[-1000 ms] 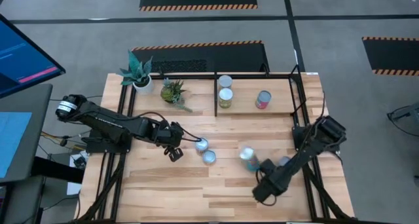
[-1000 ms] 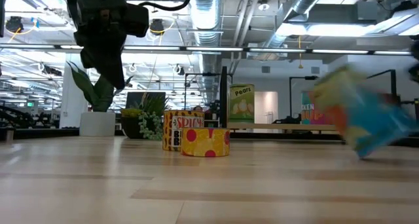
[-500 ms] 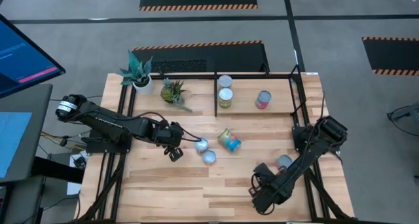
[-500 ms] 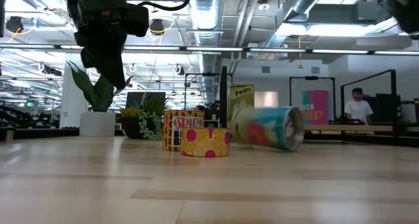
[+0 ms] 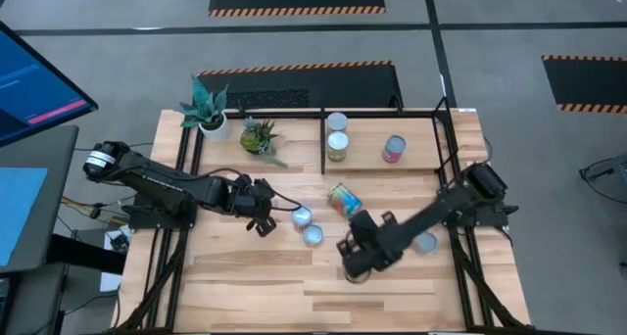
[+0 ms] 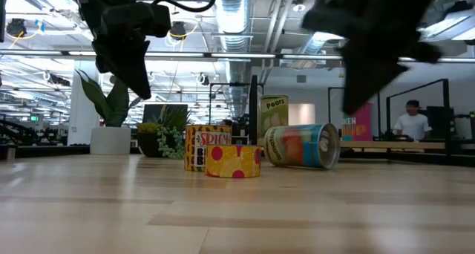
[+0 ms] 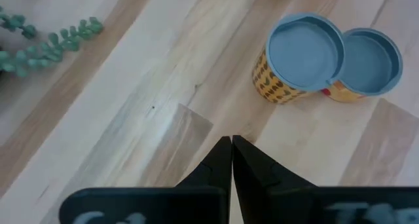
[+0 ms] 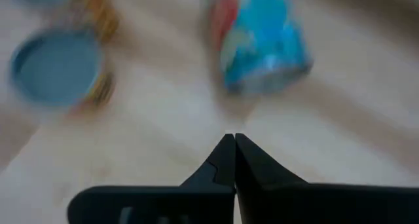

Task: Pick and place cans onto a shelf
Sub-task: Prepare the canned goods to the center of the table

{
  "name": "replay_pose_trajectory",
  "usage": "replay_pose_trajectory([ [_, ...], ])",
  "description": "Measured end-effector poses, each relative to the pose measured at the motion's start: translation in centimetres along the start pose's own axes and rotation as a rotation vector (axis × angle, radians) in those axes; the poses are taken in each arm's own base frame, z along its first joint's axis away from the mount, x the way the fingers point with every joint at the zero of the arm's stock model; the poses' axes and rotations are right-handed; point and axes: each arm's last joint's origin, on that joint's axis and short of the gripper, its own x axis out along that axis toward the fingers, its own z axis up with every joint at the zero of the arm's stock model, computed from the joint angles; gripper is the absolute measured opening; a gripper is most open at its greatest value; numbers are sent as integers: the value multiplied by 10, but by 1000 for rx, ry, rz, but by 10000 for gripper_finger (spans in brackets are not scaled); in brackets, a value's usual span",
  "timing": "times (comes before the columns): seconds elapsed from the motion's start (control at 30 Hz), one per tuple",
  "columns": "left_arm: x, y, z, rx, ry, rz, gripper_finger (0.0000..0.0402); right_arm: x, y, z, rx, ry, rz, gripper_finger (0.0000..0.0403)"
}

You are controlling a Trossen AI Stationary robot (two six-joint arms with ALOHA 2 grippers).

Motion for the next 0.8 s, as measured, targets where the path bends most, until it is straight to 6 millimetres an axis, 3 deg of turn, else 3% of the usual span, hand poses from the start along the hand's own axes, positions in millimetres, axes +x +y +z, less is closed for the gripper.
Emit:
replay_pose_trajectory([
  [0.17, -1, -2, -2, 12, -5, 1, 0, 23, -12, 33, -30, -34, -116, 7],
  [0.33, -1, -2, -2, 18, -5, 0, 0, 41, -11, 60, -98, -41, -91, 15],
  [0.47, -1, -2, -2, 18, -4, 1, 0, 54, -27, 76, -114, -43, -196, 15],
  [0.63, -1, -2, -2, 19, -1, -3, 0, 81, -49, 81, -102, 11, -288, 5],
  [0.8, -1, -2, -2, 41, -1, -3, 0, 96, -44, 71, -182, 117, -137, 14],
])
